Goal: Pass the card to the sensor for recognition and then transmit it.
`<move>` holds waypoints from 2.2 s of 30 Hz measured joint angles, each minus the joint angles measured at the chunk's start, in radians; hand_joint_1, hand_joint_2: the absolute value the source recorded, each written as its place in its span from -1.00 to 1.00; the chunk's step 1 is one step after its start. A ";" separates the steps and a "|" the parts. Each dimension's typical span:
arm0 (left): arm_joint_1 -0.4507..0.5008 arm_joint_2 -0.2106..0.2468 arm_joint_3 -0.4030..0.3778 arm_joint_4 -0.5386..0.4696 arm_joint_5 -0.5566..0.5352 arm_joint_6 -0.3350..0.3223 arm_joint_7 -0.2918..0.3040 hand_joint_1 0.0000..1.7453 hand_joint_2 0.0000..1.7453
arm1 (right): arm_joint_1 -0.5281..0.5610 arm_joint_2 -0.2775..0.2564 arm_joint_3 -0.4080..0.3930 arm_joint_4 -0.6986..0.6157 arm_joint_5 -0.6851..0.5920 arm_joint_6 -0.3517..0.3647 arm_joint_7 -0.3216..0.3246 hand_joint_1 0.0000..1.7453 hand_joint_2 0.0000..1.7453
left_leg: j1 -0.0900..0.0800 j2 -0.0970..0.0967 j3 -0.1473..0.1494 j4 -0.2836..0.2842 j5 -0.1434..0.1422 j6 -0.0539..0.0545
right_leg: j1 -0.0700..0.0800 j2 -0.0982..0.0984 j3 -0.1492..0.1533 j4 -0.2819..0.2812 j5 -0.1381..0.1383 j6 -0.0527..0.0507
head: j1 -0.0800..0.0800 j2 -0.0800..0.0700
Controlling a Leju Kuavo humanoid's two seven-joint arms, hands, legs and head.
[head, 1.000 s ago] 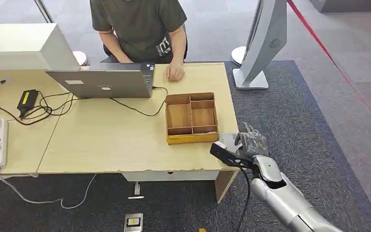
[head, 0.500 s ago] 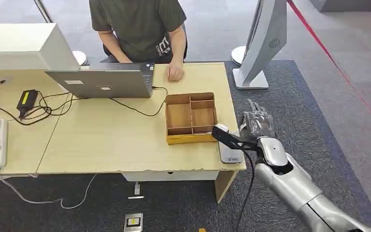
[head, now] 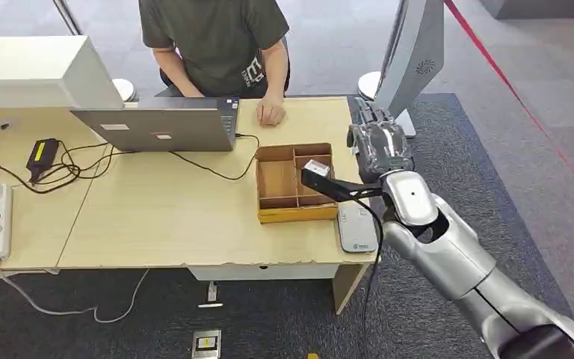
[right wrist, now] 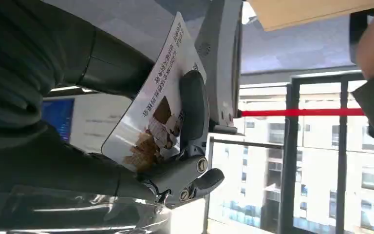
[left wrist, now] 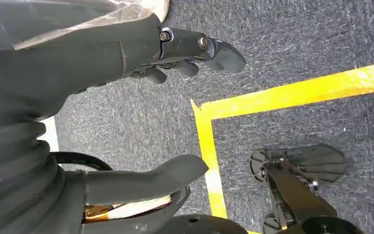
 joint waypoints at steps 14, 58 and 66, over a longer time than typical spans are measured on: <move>0.000 -0.005 0.000 -0.001 0.010 0.007 0.022 -1.00 1.00 | -0.120 0.151 0.092 0.212 -0.039 -0.047 -0.006 1.00 1.00 | 0.000 0.000 -0.001 0.000 0.000 0.000 | 0.000 -0.001 -0.001 0.000 0.000 0.000 | 0.000 0.000; 0.002 -0.006 0.014 -0.001 0.061 -0.004 0.068 -1.00 -1.00 | -0.240 0.345 0.189 0.465 0.070 -0.074 -0.049 -1.00 -1.00 | 0.001 0.000 -0.002 0.000 0.001 0.000 | 0.001 0.000 -0.002 0.000 0.000 0.000 | 0.000 0.000; 0.005 -0.007 0.040 -0.001 0.084 0.013 0.056 -1.00 -1.00 | -0.234 0.389 0.184 0.483 0.088 -0.149 -0.094 -1.00 -1.00 | 0.001 0.000 -0.001 0.000 0.001 -0.001 | 0.001 0.000 -0.002 0.000 0.000 0.000 | 0.000 0.000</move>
